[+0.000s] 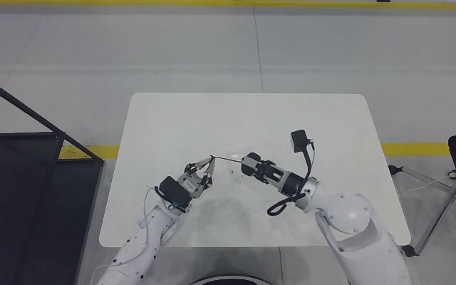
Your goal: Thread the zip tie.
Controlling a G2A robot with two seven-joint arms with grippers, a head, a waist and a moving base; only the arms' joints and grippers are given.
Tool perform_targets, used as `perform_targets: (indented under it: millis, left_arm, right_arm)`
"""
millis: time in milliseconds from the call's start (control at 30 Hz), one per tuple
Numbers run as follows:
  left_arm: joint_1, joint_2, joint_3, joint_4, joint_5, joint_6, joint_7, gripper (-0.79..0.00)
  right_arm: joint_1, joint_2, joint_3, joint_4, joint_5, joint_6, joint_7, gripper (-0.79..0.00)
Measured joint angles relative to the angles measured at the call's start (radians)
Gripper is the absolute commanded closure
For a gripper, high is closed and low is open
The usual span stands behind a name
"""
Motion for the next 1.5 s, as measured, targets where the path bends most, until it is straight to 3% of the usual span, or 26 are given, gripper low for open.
perform_targets:
  millis: [767, 1100, 1500]
  left_arm:
    - [0.018, 0.002, -0.007, -0.019, 0.028, 0.015, 0.020, 0.000]
    - [0.023, 0.001, -0.005, -0.021, 0.041, 0.024, 0.025, 0.000]
    - [0.029, 0.002, 0.002, -0.027, 0.077, 0.044, 0.010, 0.000]
  right_arm:
    - [0.033, -0.002, -0.056, -0.012, -0.149, 0.123, -0.002, 0.000]
    - [0.035, -0.004, -0.047, -0.018, -0.143, 0.172, -0.016, 0.000]
    - [0.029, -0.004, -0.045, -0.025, -0.163, 0.154, -0.007, 0.000]
